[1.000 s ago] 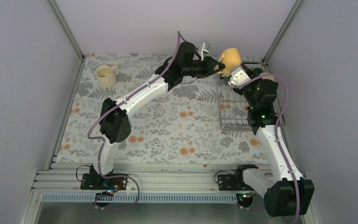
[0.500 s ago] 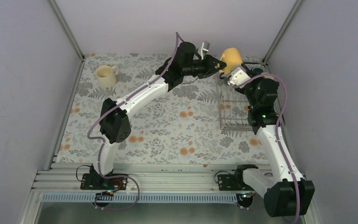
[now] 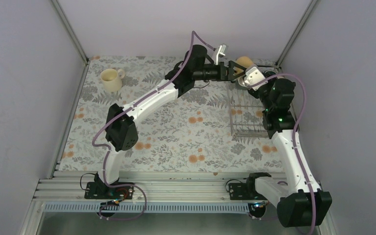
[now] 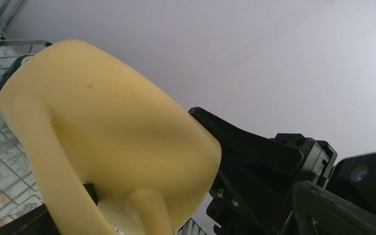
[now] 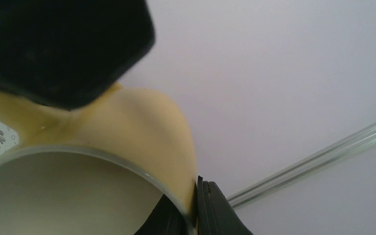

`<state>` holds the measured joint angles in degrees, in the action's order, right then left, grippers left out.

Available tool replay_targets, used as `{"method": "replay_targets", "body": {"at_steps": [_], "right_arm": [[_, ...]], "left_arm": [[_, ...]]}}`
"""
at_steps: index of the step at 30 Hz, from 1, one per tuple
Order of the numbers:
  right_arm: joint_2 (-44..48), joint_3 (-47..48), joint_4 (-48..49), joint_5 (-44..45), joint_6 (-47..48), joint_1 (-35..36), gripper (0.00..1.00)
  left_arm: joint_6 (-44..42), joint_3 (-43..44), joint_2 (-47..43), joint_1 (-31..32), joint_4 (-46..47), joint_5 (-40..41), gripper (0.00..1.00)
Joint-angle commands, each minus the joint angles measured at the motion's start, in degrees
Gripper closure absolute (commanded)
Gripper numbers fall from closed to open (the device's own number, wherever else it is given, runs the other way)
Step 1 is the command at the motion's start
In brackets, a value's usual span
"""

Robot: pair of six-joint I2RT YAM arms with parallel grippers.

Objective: Unload the cups from the dish rack

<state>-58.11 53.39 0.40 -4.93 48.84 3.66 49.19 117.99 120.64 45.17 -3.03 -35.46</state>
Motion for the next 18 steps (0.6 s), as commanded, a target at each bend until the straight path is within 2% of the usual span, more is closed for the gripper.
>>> {"method": "replay_targets", "body": {"at_steps": [1,8,14,16,18], "right_arm": [[0.2,5.3,0.4,-4.7,-2.9,0.8,0.97],[-5.4,14.3,-7.7,-7.8,-5.3,0.8,0.97],[-14.2,26.1,-15.9,-12.5,-10.5,0.9,0.97],[-18.8,32.2,-20.5,-15.2,-11.4,1.0,0.97],[-23.8,38.6,-24.9,-16.6,-11.6,1.4,0.97]], "left_arm": [[-7.0,2.4,-0.5,-1.2,1.9,0.5,0.0],[-16.8,-1.4,-5.9,-8.2,-1.7,4.5,0.0],[-26.5,-0.8,-7.5,-15.9,-11.5,2.4,0.0],[-30.5,-4.3,-10.0,-18.4,-13.0,2.3,0.0],[-34.6,-11.1,-14.8,-21.0,-10.0,4.0,0.0]]}}
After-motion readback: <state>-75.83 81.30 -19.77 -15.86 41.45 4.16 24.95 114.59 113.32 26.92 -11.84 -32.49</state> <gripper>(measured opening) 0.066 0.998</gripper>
